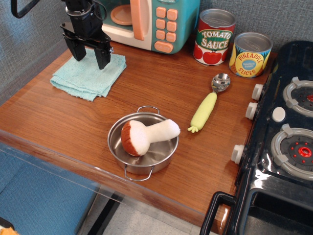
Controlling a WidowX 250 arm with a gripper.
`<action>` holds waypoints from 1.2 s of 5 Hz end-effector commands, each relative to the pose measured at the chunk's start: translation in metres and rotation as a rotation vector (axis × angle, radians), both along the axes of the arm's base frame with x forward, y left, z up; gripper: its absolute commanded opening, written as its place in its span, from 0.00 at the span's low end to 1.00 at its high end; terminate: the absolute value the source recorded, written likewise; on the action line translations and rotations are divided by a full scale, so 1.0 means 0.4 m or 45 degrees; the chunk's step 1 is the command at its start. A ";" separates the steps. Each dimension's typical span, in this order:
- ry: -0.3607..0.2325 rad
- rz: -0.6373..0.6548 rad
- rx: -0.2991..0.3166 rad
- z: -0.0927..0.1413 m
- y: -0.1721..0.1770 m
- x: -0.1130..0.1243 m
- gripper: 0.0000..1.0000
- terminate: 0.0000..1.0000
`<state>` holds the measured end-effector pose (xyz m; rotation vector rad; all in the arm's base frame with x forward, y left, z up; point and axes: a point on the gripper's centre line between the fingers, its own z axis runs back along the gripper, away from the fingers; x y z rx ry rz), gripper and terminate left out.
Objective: Move blue cloth to the left, in front of microwave.
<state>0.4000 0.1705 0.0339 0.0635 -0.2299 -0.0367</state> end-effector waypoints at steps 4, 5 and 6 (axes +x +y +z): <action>0.029 -0.054 0.057 0.244 -0.093 -0.016 1.00 0.00; 0.029 -0.054 0.057 0.244 -0.093 -0.016 1.00 0.00; 0.029 -0.054 0.057 0.244 -0.093 -0.016 1.00 1.00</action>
